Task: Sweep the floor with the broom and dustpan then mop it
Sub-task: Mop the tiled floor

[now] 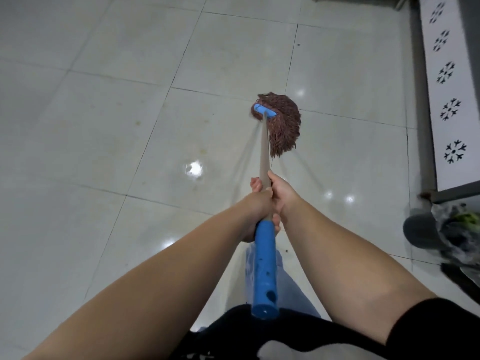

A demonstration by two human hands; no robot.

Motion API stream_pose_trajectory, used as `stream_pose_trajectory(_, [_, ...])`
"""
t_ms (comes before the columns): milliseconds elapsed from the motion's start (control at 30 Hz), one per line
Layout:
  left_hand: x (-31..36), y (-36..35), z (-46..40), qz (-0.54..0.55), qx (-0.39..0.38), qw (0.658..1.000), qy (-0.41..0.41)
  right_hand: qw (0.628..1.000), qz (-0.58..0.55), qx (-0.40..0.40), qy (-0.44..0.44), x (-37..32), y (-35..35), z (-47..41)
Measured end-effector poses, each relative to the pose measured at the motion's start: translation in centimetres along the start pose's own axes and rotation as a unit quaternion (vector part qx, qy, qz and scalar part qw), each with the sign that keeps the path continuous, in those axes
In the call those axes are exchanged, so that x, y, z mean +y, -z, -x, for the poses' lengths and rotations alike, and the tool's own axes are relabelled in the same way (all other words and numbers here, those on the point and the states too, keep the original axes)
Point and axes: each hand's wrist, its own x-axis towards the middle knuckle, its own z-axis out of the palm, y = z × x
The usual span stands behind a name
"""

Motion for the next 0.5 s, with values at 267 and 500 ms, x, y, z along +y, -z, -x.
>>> stream_pose_trajectory(267, [15.7,-7.7,-4.5,-0.022,-0.001,1.0,-0.002,0.998,0.039,0.041,0.009,-16.9,-6.2,-3.6])
stream_pose_trajectory(500, [27.4,-10.4,-8.5,-0.066,-0.017,0.998,-0.013,0.995,0.079,0.051,0.042,-27.5,-11.4,-8.0])
